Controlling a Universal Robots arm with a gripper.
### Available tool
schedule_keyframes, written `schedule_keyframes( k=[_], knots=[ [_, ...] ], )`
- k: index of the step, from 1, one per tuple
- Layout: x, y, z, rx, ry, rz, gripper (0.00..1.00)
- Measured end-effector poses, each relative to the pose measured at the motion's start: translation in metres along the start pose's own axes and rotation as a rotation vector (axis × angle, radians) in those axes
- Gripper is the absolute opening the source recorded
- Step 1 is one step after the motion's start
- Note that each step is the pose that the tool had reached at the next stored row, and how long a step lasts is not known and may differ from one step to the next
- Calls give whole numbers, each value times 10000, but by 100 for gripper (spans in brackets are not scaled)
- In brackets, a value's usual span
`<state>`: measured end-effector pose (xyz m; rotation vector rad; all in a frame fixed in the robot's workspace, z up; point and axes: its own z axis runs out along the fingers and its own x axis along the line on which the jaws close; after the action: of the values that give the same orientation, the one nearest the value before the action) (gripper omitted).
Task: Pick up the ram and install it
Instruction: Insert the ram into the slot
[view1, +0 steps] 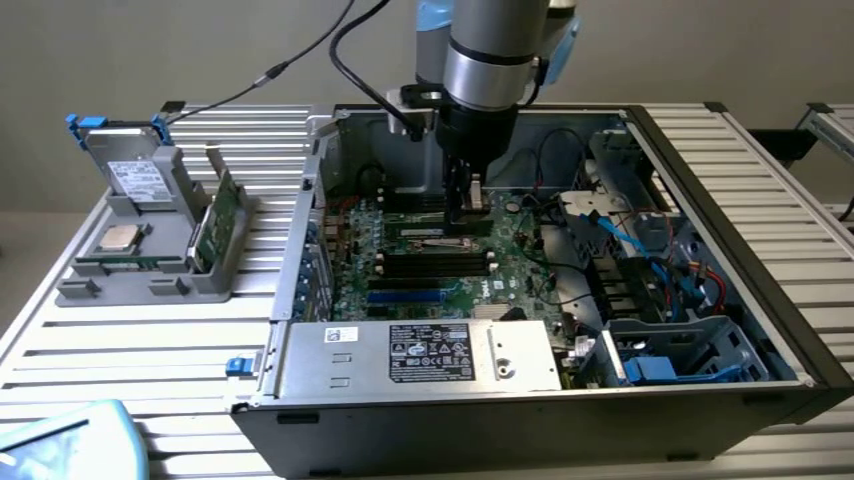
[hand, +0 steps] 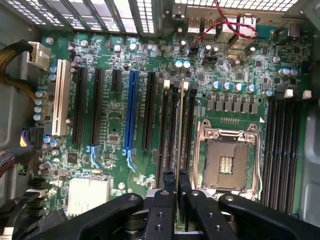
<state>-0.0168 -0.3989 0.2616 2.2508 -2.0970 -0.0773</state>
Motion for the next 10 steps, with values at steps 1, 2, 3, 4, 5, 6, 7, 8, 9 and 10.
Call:
schedule_keyframes(
  k=[1, 2, 3, 4, 5, 6, 7, 8, 9, 10],
  knots=[
    [7, -2, 18, 0, 0, 5, 14],
    [13, -2, 36, -1, -1, 10, 14],
    [18, -3, 55, -2, -3, 17, 14],
    [21, -4, 74, -4, -4, 29, 14],
    [23, -5, 92, -7, -4, 44, 14],
    [23, -7, 109, -8, -6, 59, 14],
    [24, -9, 128, -9, -7, 76, 14],
    [24, -10, 146, -10, -10, 95, 14],
    [24, -12, 165, -11, -10, 114, 14],
    [25, -13, 182, -12, -12, 130, 14]
  ],
)
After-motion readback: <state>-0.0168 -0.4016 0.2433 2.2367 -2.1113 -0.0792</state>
